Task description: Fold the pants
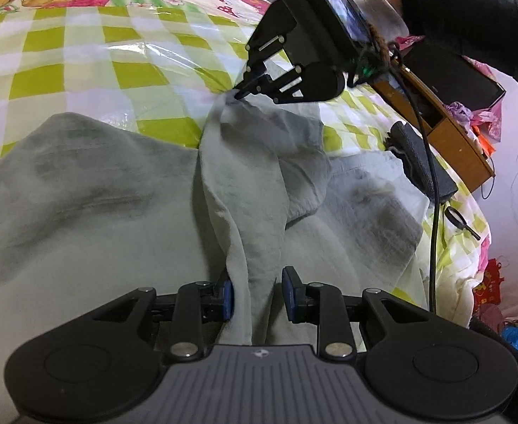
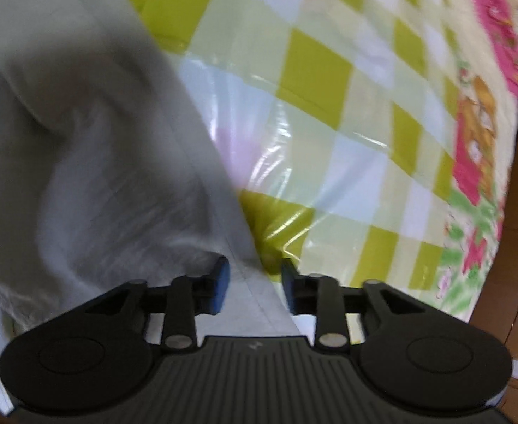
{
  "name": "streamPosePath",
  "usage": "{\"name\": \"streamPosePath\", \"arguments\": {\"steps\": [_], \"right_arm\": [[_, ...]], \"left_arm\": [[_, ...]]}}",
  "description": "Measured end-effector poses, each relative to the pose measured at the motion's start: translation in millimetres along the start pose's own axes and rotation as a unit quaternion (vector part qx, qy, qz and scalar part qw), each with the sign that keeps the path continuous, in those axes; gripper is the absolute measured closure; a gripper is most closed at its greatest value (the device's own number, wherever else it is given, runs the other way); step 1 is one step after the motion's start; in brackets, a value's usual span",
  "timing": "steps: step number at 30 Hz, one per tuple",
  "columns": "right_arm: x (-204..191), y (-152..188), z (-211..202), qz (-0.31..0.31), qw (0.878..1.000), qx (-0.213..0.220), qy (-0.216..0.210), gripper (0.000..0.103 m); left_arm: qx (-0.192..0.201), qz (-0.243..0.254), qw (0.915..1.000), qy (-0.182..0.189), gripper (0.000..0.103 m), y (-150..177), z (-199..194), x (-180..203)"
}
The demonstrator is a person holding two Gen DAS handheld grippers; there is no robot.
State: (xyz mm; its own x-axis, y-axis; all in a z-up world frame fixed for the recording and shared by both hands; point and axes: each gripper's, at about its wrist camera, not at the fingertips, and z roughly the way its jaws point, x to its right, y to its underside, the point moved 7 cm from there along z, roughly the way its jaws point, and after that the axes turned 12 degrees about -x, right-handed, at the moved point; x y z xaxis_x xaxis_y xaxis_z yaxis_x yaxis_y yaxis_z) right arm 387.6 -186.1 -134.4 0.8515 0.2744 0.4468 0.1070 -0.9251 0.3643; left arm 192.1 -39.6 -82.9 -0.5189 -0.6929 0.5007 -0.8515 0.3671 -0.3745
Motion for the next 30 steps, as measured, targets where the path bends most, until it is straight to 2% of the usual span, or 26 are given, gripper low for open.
{"name": "streamPosePath", "arguments": {"steps": [1,2,5,9,12,15,18,21,24,26,30], "right_arm": [[-1.5,-0.7,0.8,0.001,1.000,-0.006,-0.012,0.098],[-3.8,-0.2,2.4,0.002,1.000,-0.013,-0.018,0.100],[-11.5,3.7,0.9,0.011,1.000,-0.026,-0.005,0.102],[-3.5,18.4,-19.4,0.076,0.997,-0.014,0.004,0.102],[-5.3,39.0,-44.0,0.122,0.992,-0.007,0.016,0.102],[-21.3,66.0,-68.2,0.152,0.988,-0.023,0.032,0.102],[-41.0,99.7,-99.0,0.211,0.976,-0.038,0.044,0.102],[-81.9,128.3,-128.6,0.274,0.960,-0.048,0.038,0.102],[-142.4,140.3,-148.2,0.333,0.942,-0.050,0.008,0.102],[-182.7,142.1,-145.0,0.365,0.929,-0.053,-0.014,0.102],[-235.3,134.7,-124.6,0.387,0.919,-0.071,-0.019,0.100]], "left_arm": [[0.001,0.002,1.0000,-0.003,0.065,-0.1,-0.1,0.5],[0.003,0.003,1.0000,-0.008,0.065,0.2,-0.4,1.3],[0.009,0.002,0.9999,-0.013,0.065,2.2,-1.9,0.2],[0.018,0.006,0.9995,-0.027,0.065,2.8,-3.6,5.8],[0.025,0.029,0.9985,-0.038,0.065,-1.7,-6.3,16.6],[0.037,0.057,0.9970,-0.035,0.065,-6.1,-9.6,33.1],[0.040,0.080,0.9955,-0.033,0.065,-3.6,-6.5,48.2],[0.022,0.100,0.9942,-0.034,0.065,7.2,2.1,63.3],[-0.006,0.119,0.9919,-0.043,0.065,19.3,17.5,72.6],[-0.026,0.138,0.9879,-0.066,0.065,29.6,27.5,77.8],[-0.037,0.147,0.9848,-0.085,0.065,38.4,27.8,87.9]]}}
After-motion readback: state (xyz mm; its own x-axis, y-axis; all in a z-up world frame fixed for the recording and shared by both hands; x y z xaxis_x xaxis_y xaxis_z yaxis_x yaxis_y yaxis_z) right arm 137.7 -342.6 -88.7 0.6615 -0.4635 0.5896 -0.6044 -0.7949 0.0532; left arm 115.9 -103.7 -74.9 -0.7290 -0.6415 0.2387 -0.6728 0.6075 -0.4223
